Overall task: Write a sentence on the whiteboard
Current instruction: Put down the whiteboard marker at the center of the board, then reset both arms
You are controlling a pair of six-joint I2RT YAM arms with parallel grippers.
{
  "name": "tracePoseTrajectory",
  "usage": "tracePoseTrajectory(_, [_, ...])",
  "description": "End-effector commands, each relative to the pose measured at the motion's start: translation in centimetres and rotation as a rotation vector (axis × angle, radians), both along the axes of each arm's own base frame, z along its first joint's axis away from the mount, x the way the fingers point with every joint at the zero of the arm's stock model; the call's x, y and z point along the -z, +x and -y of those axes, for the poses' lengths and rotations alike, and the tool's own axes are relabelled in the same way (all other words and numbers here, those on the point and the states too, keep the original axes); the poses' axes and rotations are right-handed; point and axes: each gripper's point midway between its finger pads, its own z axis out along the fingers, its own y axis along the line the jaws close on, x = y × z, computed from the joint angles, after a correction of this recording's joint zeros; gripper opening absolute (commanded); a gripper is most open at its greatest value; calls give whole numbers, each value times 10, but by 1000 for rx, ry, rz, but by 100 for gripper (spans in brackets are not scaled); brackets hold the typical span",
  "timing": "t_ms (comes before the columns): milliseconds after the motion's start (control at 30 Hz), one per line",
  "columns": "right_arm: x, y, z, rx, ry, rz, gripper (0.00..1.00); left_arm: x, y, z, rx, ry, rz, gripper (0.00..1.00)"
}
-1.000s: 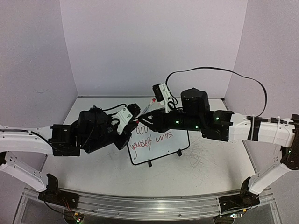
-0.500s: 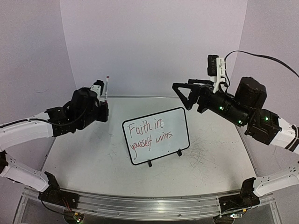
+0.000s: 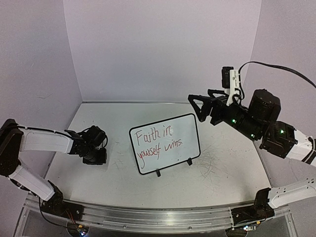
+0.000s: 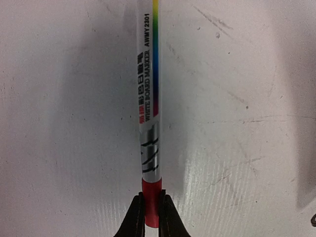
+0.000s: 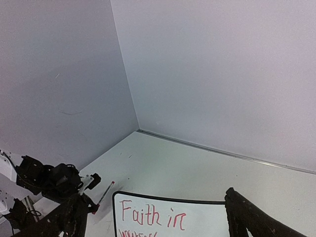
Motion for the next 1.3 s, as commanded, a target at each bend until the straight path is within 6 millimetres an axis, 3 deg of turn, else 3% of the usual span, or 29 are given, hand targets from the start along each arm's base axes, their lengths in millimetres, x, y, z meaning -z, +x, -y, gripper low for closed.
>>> tracePoseTrajectory(0, [-12,1,14,53,8,48,98,8,5,5,-21,-11,-10,0])
tracePoseTrajectory(67, [-7,1,16,56,11,38,98,13,5,4,-20,5,-20,1])
tracePoseTrajectory(233, [-2,0,24,79,18,29,98,9,7,1,-34,8,-6,33])
tracePoseTrajectory(300, [-6,-1,32,97,22,41,98,-4,11,-1,-44,4,36,41])
tracePoseTrajectory(367, [-13,-1,43,134,20,63,98,-30,18,-4,-58,8,98,47])
tracePoseTrajectory(467, [-30,0,66,224,3,103,98,-99,36,-9,-74,9,251,65])
tracePoseTrajectory(600, [-68,-4,108,363,-8,180,98,-243,56,0,-4,-96,571,81])
tracePoseTrajectory(733, [-109,-17,140,420,38,246,98,-387,47,12,138,-231,917,90])
tracePoseTrajectory(833, [-128,-22,155,453,64,269,98,-457,30,5,188,-253,1111,92])
tracePoseTrajectory(933, [-139,-25,165,479,82,277,98,-504,11,-2,220,-279,1249,93])
tracePoseTrajectory(1000, [-142,-25,167,486,87,279,98,-522,-1,-6,237,-297,1311,94])
tracePoseTrajectory(1100, [-143,-25,169,494,95,279,98,-534,-12,-12,242,-304,1360,94])
tracePoseTrajectory(1267, [-146,-26,174,510,119,276,98,-537,-24,-26,211,-305,1391,95])
